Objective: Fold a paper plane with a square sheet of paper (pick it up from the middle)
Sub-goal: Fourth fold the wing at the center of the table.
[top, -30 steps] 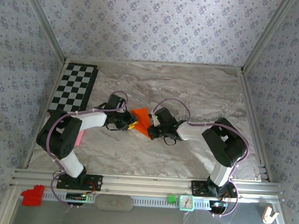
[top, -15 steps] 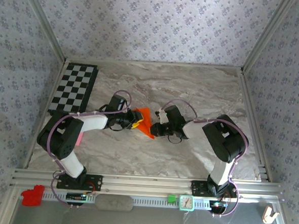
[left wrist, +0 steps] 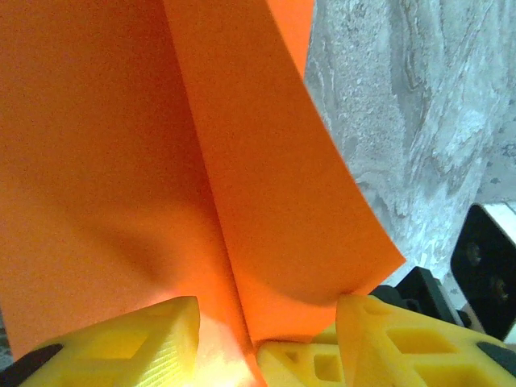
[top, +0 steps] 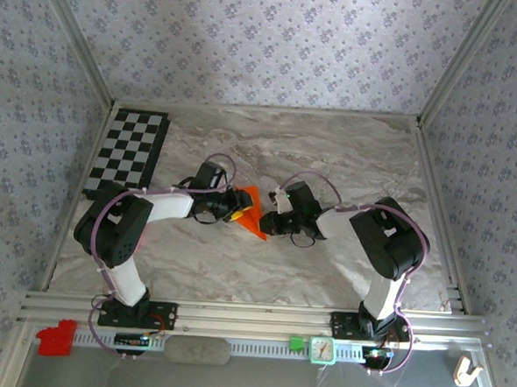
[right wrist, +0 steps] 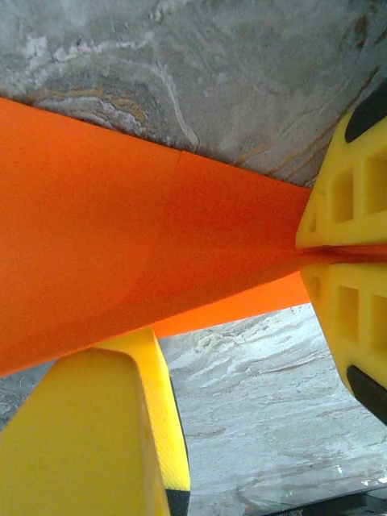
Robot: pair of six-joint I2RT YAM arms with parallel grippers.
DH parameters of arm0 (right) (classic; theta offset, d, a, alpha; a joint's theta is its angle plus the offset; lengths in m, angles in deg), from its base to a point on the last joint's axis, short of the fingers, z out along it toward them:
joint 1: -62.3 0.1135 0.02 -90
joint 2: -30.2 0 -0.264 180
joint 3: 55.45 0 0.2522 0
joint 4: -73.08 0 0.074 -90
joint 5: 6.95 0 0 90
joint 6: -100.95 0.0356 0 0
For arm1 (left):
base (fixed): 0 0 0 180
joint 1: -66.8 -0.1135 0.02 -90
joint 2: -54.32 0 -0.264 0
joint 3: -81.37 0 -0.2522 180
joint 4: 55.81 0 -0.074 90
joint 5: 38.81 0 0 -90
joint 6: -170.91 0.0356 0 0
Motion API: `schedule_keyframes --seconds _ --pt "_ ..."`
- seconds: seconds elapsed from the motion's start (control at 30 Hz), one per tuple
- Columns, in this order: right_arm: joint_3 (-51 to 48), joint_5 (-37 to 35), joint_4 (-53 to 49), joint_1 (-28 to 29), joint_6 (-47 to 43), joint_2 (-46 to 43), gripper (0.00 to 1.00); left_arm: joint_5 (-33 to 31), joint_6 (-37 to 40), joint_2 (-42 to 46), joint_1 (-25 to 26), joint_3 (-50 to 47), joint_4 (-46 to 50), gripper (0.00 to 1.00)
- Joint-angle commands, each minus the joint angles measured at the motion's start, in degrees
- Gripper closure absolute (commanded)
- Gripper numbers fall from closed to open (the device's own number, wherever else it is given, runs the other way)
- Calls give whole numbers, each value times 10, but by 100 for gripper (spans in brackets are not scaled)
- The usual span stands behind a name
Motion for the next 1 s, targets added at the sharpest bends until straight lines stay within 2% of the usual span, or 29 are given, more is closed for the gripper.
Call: schedule_keyframes --seconds 0.0,0.27,0.97 --pt "-8 -5 -9 0 5 21 87 -5 23 -13 6 25 41 51" --pt "-10 -4 -7 -1 14 15 84 -40 32 -35 11 48 126 50" --pt "-23 -15 -26 -2 61 -42 74 -75 43 -91 21 92 229 43"
